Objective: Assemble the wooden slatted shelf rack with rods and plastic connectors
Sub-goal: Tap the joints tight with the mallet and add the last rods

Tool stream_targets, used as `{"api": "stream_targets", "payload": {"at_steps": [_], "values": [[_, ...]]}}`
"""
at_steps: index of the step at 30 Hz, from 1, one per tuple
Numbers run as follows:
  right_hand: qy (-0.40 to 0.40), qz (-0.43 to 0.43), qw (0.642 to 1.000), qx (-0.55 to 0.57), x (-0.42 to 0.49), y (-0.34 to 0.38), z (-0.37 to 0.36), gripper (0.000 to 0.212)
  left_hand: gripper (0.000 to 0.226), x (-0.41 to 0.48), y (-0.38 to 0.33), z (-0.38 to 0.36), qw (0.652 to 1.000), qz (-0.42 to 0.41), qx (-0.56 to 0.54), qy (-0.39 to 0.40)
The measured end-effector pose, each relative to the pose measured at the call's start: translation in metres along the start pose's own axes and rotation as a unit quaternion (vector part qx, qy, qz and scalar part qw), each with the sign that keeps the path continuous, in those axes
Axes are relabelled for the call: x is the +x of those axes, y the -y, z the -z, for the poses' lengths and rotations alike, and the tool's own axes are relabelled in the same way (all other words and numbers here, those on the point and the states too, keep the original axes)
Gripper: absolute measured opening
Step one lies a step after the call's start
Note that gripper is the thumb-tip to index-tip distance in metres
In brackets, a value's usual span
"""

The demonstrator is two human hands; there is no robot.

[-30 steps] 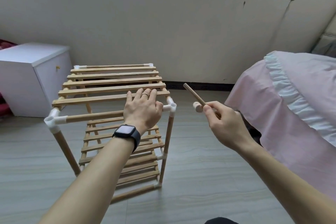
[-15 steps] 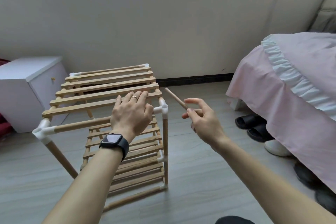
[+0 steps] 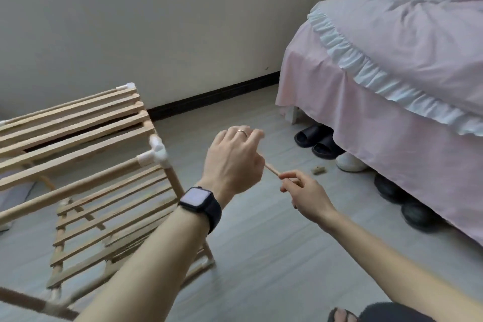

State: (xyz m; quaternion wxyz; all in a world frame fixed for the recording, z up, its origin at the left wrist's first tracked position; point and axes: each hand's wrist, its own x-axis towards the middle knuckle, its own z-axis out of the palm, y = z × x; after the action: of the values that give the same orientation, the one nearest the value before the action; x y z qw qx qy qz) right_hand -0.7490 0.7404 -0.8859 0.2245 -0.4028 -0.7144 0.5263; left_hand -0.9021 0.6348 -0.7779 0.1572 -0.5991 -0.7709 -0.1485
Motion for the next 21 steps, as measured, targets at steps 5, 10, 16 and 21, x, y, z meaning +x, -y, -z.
{"api": "stream_targets", "payload": {"at_steps": [5, 10, 16, 21], "values": [[-0.006, -0.125, 0.989, -0.074, 0.058, -0.11, 0.039, 0.021, 0.051, 0.014, -0.022, -0.131, 0.98, 0.056, -0.066, 0.179], [-0.006, -0.235, 0.956, -0.177, 0.143, -0.219, 0.061, 0.015, 0.058, 0.003, -0.012, -0.271, 0.925, 0.117, -0.079, 0.352], [-0.033, -0.201, 0.923, -0.326, 0.265, -0.283, 0.057, 0.026, 0.065, 0.001, 0.026, -0.384, 0.874, 0.155, -0.072, 0.455], [-0.023, -0.154, 0.897, -0.413, 0.34, -0.29, 0.04, 0.065, 0.072, -0.011, 0.053, -0.434, 0.859, 0.135, -0.007, 0.493]]}}
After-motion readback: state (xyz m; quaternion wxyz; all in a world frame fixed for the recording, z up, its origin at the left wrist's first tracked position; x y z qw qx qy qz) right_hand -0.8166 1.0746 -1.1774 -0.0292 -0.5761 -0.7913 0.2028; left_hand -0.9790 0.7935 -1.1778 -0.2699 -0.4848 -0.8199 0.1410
